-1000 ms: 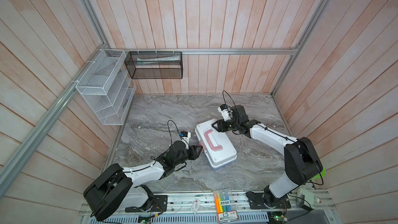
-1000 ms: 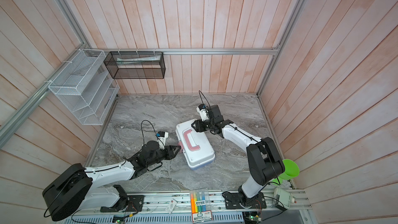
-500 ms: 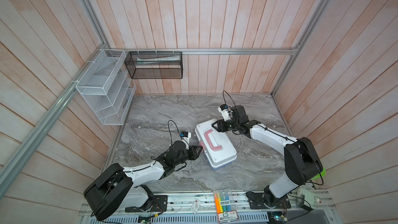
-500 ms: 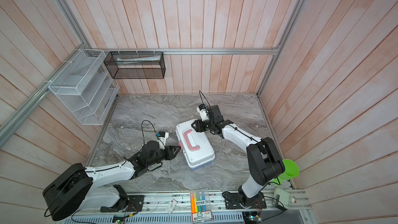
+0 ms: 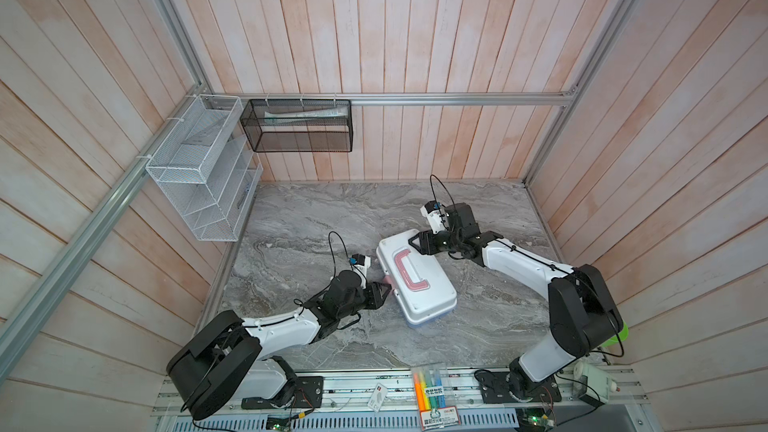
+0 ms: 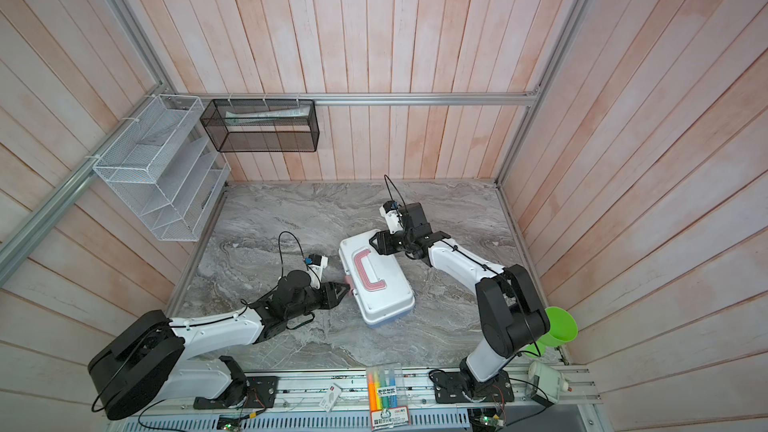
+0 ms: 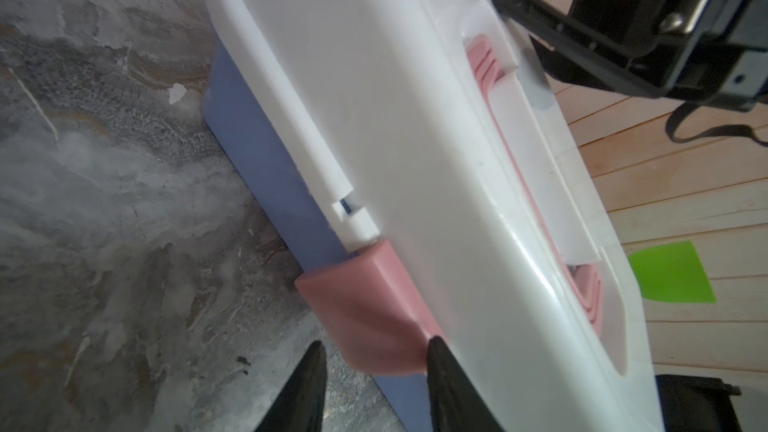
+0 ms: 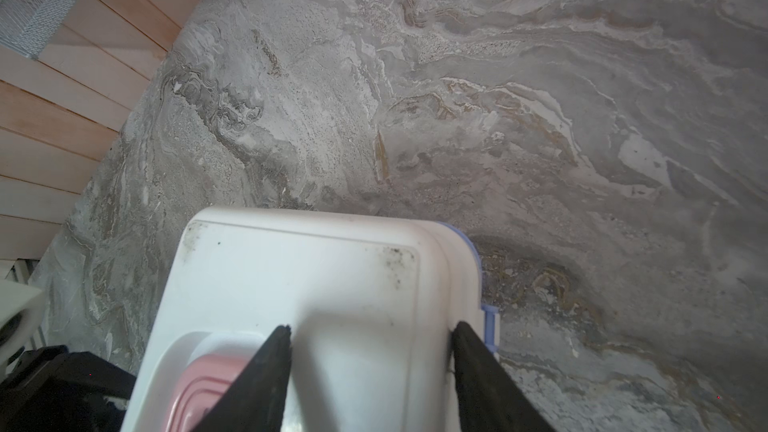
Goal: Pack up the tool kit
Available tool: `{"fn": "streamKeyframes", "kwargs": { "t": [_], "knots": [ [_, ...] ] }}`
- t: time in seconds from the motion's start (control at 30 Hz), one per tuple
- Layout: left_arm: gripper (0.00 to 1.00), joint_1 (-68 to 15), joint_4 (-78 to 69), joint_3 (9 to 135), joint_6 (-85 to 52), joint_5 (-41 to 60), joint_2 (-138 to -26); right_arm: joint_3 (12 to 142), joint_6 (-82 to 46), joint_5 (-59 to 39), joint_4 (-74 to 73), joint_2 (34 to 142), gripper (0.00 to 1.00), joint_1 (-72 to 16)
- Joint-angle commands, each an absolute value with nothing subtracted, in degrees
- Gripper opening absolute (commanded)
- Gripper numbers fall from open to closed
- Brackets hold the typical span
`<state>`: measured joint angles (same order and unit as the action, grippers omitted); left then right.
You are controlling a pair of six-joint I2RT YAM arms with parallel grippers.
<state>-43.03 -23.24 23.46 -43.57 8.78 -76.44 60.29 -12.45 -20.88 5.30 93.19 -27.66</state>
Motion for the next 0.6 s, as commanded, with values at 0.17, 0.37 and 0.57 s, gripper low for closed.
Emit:
{"fn": "streamKeyframes", "kwargs": {
  "t": [0.17,0.37,0.57],
  "knots": [
    [0.41,-43.1,-21.7,26.4,-42.5,10.2,-78.5,56.8,-12.1,-21.3,13.4,95.1,0.59,-28.5],
    [0.41,-43.1,-20.7,26.0,-42.4,9.1,-77.1,56.8,-12.1,-21.3,13.4,95.2,0.59,-28.5],
    [0.4,-43.1,-16.8,26.3,-41.6,6.5,-74.9,56.8,-12.1,-21.2,13.4,95.1,0.59,-28.4]
  ]
}}
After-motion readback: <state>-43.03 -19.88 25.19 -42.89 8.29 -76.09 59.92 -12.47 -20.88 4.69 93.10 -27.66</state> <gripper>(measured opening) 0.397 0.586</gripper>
